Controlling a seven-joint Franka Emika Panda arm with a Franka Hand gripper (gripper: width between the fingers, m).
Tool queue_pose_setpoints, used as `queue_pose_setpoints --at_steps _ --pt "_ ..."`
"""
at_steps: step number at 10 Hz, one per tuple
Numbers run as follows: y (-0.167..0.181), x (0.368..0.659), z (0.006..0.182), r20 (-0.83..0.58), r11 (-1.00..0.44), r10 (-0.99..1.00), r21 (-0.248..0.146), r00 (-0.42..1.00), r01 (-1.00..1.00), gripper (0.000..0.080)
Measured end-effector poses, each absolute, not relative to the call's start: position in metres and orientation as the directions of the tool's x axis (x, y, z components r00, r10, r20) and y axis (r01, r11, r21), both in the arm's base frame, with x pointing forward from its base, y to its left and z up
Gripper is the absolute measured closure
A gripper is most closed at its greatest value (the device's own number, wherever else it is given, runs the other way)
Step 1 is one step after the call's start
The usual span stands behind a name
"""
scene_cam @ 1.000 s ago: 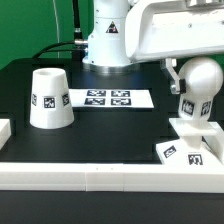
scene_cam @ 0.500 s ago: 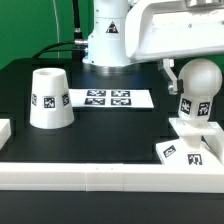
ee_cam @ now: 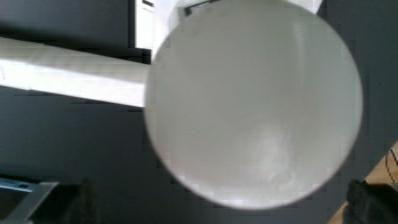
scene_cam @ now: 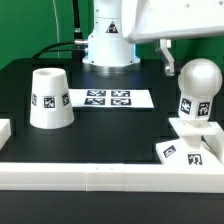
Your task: Assemble lamp
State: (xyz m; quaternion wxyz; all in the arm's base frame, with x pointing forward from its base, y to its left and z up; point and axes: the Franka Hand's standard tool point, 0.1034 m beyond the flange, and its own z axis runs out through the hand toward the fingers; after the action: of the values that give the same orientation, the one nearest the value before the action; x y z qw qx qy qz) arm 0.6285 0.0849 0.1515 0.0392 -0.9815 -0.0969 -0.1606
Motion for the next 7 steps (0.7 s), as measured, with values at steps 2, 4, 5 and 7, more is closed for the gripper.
queue_pose_setpoints --at_steps 2,4,5,7 --pt "0.088 0.625 0.147 0.287 -0.977 0.183 -0.054 0.940 0.207 0.0101" --pt "0.093 0.616 0.145 0.138 -0.973 0.198 -0.089 0.971 0.211 0.0101" --pt "0.095 0.620 0.144 0.109 -0.972 0.203 -0.097 0.973 0.213 0.0101" --pt "0.096 0.610 0.141 -0.060 -0.966 0.239 -0.121 0.969 0.230 0.0101"
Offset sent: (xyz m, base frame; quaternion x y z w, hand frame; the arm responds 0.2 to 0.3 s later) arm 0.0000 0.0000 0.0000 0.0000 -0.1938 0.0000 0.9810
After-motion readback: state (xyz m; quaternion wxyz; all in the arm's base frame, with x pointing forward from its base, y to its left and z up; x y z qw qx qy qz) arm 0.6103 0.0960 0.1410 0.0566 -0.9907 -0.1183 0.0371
